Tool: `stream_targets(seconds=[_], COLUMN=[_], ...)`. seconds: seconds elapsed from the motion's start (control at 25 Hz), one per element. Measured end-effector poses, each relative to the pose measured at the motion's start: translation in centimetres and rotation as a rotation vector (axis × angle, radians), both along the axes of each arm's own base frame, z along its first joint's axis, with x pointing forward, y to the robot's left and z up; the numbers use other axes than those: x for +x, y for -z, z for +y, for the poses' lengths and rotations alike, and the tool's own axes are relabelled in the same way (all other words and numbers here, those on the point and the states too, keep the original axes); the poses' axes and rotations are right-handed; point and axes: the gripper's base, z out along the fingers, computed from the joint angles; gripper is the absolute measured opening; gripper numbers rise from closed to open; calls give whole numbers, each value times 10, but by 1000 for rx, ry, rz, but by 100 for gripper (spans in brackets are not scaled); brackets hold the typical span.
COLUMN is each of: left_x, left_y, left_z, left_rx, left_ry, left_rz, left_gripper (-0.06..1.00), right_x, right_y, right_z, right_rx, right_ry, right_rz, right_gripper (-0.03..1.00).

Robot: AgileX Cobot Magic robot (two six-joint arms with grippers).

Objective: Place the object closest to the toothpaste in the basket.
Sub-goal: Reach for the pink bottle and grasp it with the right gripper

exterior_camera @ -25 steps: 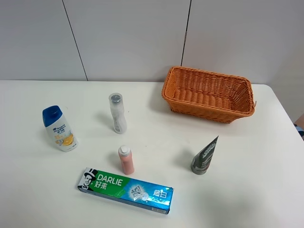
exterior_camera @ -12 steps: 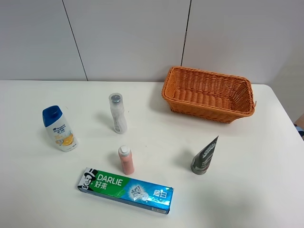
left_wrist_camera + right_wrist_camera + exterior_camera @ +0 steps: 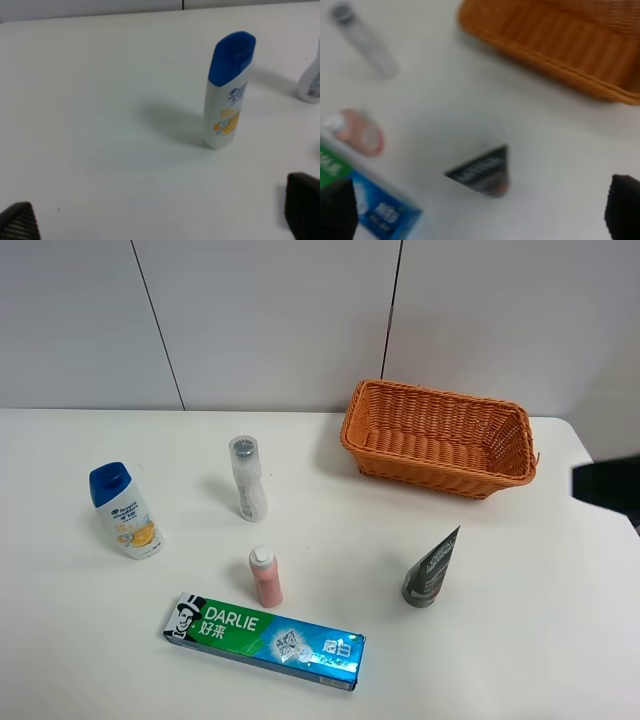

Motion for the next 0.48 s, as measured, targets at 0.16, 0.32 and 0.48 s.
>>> stream_targets(seconds=[0.16,0.32,0.48], left_x=[0,0,0], left_y=[0,0,0], left_z=[0,0,0], left_rx=[0,0,0], left_ry=[0,0,0], left_rz=[0,0,0], left_gripper=[100,100,100], right_x=[66,118,144], right_y=[5,26,53], right_z=[43,100,163], right_rx=[-42,-111,-153], right_ry=[-163,-279,-361], right_rz=[151,270,386], right_gripper=[99,99,99])
